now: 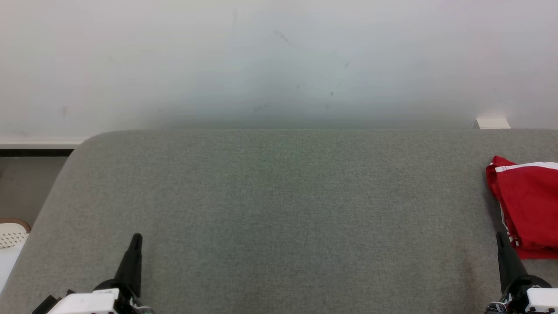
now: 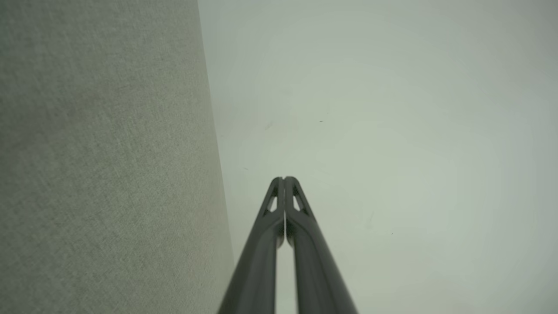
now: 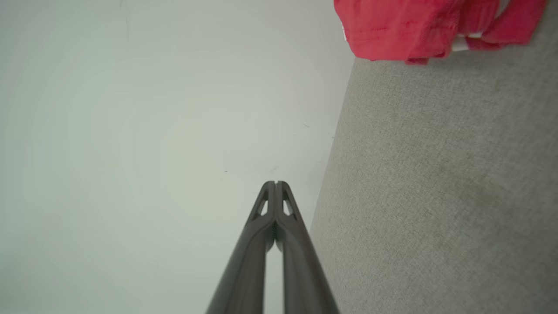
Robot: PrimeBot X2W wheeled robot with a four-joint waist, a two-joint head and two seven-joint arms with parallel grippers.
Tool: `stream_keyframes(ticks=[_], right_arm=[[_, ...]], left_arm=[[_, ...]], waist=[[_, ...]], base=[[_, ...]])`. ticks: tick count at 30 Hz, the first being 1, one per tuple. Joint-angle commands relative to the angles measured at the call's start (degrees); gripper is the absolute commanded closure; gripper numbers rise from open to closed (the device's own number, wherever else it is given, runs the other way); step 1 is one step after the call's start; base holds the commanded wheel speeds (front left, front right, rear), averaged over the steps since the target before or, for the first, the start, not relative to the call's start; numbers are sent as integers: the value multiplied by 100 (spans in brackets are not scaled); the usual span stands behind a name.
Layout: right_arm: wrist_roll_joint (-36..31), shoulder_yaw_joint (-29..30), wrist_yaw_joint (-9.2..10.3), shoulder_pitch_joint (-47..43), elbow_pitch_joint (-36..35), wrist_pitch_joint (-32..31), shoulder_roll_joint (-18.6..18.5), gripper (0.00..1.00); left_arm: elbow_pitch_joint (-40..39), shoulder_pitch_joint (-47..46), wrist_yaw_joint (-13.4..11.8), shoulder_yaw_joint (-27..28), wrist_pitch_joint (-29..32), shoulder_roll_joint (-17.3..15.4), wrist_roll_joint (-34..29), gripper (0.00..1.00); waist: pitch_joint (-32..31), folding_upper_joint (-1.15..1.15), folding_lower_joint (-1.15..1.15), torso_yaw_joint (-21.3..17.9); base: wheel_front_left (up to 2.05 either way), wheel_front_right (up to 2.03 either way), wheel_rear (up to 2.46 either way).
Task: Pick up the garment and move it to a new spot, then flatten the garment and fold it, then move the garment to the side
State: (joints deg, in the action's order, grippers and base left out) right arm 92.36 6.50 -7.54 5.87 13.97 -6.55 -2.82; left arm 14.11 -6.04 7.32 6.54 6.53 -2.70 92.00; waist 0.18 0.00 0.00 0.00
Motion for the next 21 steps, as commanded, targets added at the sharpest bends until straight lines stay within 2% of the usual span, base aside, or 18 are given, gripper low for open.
stream_keyframes(ticks=[1,21], right_arm=[[12,15,10,67,12,-10,-8,100],[12,15,10,68,12,-10,-8,100]], left_arm=[[-17,-36,32,8,18,-35,79,100],[-17,-36,32,7,18,-35,79,100]], waist=[[0,0,0,0],[0,0,0,0]], base=[[0,0,0],[0,0,0]])
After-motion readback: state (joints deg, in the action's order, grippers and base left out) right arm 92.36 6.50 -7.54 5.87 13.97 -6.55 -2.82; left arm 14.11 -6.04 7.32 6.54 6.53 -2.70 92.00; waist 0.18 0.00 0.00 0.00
